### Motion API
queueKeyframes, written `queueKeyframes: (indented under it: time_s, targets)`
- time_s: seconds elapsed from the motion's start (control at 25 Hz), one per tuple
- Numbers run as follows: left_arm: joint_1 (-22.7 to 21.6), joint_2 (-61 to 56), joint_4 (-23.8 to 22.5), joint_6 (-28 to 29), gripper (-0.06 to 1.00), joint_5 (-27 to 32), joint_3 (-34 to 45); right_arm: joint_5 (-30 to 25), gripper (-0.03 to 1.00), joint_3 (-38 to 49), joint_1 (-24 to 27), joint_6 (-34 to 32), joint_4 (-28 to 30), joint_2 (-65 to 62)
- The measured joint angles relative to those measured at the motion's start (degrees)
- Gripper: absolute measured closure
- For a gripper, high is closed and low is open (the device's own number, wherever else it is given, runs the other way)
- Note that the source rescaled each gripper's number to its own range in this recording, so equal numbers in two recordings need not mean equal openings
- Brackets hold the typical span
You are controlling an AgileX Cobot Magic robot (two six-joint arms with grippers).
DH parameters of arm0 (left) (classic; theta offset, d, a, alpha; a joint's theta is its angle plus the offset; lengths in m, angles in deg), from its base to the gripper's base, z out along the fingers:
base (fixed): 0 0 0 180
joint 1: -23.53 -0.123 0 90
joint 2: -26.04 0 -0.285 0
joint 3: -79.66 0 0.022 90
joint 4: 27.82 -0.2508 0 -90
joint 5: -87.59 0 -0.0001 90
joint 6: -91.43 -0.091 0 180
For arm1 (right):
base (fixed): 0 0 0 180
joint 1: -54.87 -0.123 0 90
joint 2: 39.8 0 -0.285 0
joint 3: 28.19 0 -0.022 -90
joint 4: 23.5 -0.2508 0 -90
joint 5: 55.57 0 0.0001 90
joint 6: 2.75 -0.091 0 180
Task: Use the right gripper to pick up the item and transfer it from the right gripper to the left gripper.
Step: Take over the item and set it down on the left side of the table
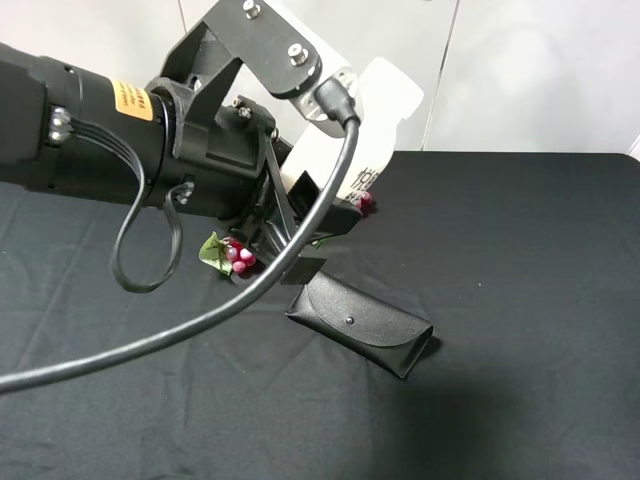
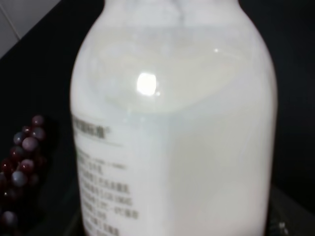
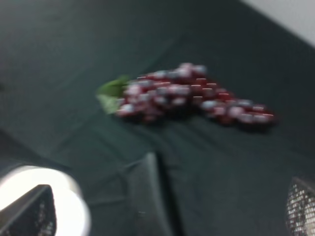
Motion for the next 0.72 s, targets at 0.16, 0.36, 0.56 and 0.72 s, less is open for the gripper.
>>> queueKeyframes:
  time_s: [0.16, 0.36, 0.56, 0.72]
  targets:
    - [0.0, 0.0, 0.0, 0.0, 0.92, -0.1, 0.0, 0.0, -0.02, 0.0, 0.0, -4.0, 6.3, -4.3]
    - [0.0, 0.0, 0.0, 0.0, 0.92, -0.2, 0.0, -0.1, -0.03, 0.0, 0.0, -7.8, 9.6, -10.1]
    - [0.0, 0.0, 0.0, 0.0, 0.92, -0.4, 0.0, -0.1, -0.03, 0.0, 0.0, -9.5, 9.8, -16.3]
    - [0.0, 0.0, 0.0, 0.0, 0.92, -0.4, 0.0, -0.1, -0.03, 3.8, 0.0, -10.3, 10.2, -22.2]
